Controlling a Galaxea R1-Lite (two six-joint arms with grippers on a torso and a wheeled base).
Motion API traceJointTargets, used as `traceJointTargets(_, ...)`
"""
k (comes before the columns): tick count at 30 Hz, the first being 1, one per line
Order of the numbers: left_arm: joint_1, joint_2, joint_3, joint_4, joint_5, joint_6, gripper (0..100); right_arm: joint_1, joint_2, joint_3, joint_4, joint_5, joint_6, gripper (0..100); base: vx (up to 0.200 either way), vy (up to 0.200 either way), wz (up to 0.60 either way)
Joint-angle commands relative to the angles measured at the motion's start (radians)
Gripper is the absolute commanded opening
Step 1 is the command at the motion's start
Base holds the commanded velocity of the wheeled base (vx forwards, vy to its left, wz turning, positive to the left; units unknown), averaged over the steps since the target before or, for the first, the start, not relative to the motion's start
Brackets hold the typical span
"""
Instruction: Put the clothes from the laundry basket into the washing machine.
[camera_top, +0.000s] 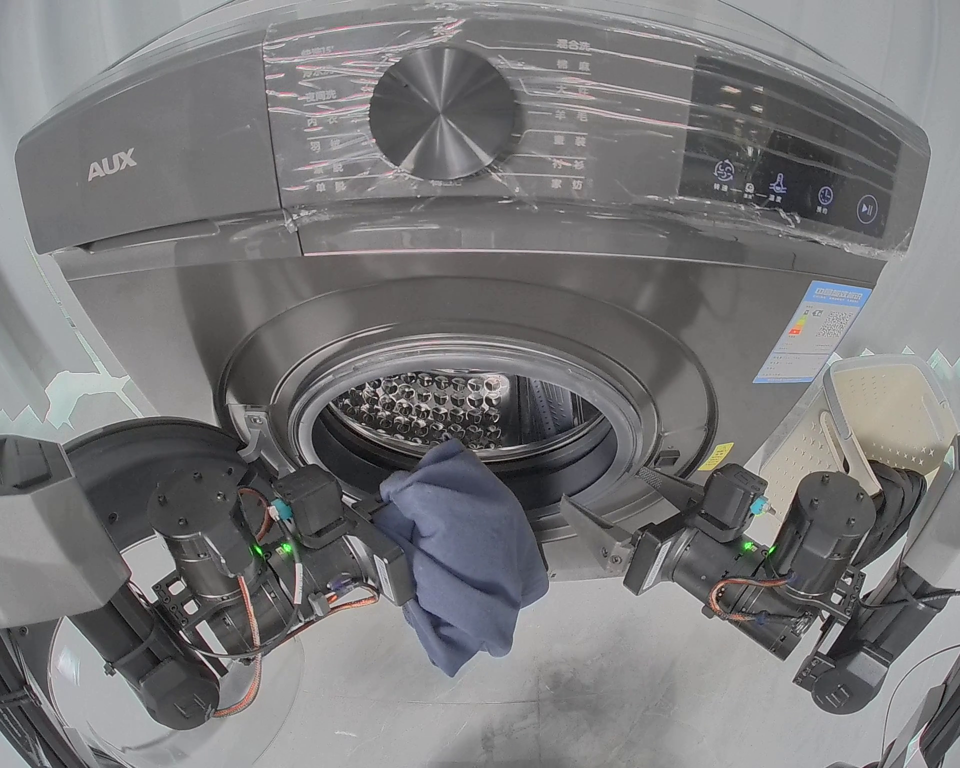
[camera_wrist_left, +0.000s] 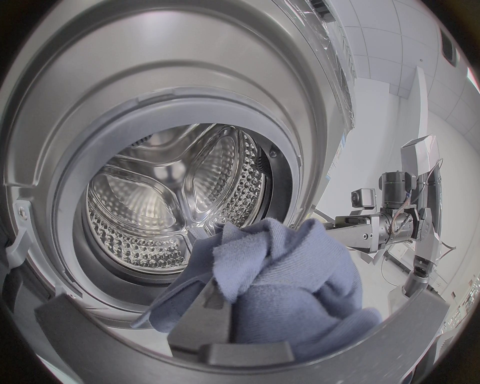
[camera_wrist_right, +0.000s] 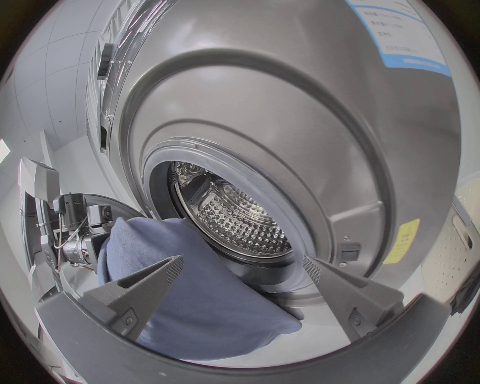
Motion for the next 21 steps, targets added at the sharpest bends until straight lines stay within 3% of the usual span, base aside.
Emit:
traceJointTargets(1,-0.027,-0.011,0.010,-0.003,0.002,-0.001,0,0.027,-0.013,0.005,0.000,-0.004,0.001,100,0.000,0.000,0.00)
traceJointTargets(4,-0.076,0.010,-0.012,-0.001,0.066,-0.014,0,0.037,-0.037,0.005,0.000,-0.005,-0.001,100,0.000,0.000,0.00)
traceJointTargets(9,-0.082,0.126,-0.116,-0.003,0.069,-0.022,0,0.040,-0.039,0.012,0.000,-0.004,0.001,100,0.000,0.000,0.00)
traceJointTargets(12,-0.077,0.162,-0.147,-0.003,0.068,-0.039,0,0.051,-0.039,0.014,0.000,-0.004,0.001,100,0.000,0.000,0.00)
traceJointTargets(14,-0.071,0.224,-0.205,-0.001,0.074,-0.073,0,0.071,-0.042,0.020,0.000,-0.007,0.004,100,0.000,0.000,0.00)
traceJointTargets(21,-0.028,0.300,-0.391,-0.001,0.112,-0.103,0,0.083,-0.054,0.057,0.000,-0.007,0.005,100,0.000,0.000,0.00)
